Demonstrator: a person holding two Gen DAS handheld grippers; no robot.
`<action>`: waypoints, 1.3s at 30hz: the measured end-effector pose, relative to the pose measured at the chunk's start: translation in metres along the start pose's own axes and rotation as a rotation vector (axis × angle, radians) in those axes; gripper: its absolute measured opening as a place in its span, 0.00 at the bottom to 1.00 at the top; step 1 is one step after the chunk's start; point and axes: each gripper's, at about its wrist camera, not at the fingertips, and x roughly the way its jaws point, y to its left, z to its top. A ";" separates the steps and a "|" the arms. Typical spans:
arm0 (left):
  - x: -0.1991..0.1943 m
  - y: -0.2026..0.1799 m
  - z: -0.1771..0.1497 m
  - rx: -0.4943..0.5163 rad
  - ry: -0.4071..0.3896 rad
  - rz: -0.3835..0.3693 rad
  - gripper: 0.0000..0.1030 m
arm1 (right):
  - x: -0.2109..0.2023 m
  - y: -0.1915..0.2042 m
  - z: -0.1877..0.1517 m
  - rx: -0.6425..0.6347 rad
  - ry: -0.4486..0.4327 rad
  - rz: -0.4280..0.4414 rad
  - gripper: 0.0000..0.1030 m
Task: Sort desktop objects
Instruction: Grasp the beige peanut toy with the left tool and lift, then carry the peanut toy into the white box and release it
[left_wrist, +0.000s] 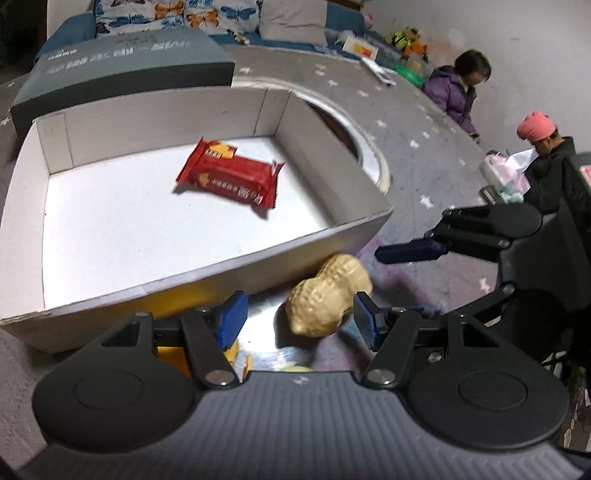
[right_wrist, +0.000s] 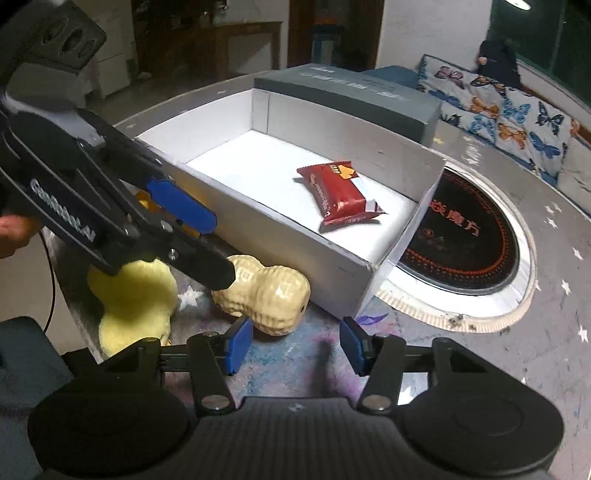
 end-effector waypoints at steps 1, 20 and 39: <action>0.003 0.001 -0.001 -0.011 0.010 -0.013 0.61 | 0.002 -0.001 0.000 0.007 0.002 0.011 0.52; 0.008 -0.007 -0.003 -0.036 0.013 -0.058 0.49 | 0.009 0.012 0.000 0.034 -0.014 0.051 0.42; -0.056 -0.009 0.038 0.016 -0.220 0.048 0.49 | -0.031 0.023 0.064 -0.068 -0.181 -0.053 0.42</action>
